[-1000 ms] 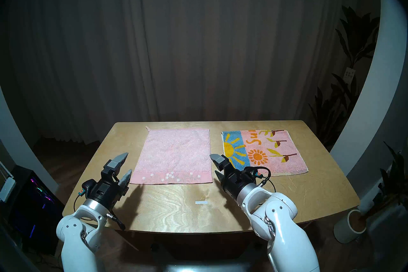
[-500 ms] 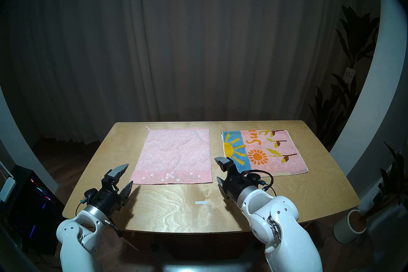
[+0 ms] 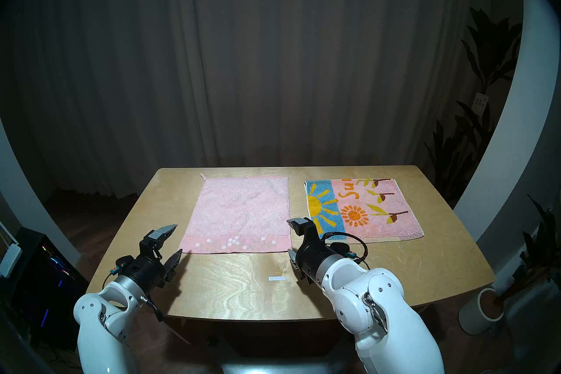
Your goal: Fold each towel twice and stack them on table
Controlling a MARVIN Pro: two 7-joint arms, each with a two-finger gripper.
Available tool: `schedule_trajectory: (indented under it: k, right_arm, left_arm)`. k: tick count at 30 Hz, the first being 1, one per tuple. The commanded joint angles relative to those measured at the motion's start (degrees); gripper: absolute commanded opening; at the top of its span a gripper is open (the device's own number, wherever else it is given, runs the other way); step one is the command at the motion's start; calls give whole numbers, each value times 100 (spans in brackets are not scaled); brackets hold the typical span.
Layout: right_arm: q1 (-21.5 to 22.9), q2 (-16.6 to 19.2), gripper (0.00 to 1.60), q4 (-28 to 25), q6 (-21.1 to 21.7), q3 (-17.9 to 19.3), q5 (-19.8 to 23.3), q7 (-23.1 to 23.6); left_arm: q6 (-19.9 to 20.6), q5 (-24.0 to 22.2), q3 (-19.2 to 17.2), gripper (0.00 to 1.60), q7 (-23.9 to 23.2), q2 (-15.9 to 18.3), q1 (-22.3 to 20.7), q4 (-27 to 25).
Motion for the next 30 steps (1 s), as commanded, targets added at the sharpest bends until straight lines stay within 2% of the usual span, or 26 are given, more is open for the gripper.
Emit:
schedule_trajectory:
  k: [1, 4, 6, 7, 9, 16, 18, 20, 21, 22, 30]
  right_arm:
    - [285, 88, 160, -53, -627, -240, 239, -173]
    - [411, 111, 160, 14, -961, -358, 311, -281]
    - [427, 106, 160, 48, -1017, -367, 345, -310]
    - [499, 135, 160, 120, -1249, -456, 390, -376]
    - [535, 145, 160, 148, -1356, -497, 419, -412]
    - [858, 218, 160, 324, -2213, -861, 564, -637]
    - [897, 230, 160, 343, -2293, -908, 567, -648]
    - [993, 242, 160, 398, -2543, -1019, 593, -693]
    - [993, 242, 160, 398, -2543, -1019, 593, -693]
    - [1071, 241, 160, 472, -2734, -1096, 619, -738]
    - [1326, 226, 160, 749, -3284, -1344, 685, -848]
  left_arm:
    - [82, -256, 38, 160, 321, 39, -205, -8]
    - [124, -342, 29, 160, 547, 56, -207, -5]
    - [120, -359, 25, 160, 614, 43, -190, 0]
    - [152, -419, 26, 160, 794, 46, -169, 14]
    - [151, -451, 18, 160, 883, 39, -165, 19]
    - [152, -715, 2, 160, 1635, 45, -209, -73]
    - [127, -738, 11, 160, 1739, 39, -235, -88]
    - [62, -797, 60, 160, 2027, 43, -353, -149]
    - [62, -797, 60, 160, 2027, 43, -353, -149]
    - [-7, -828, 93, 160, 2248, 63, -475, -267]
    - [-237, -877, 304, 160, 3080, 132, -770, -441]
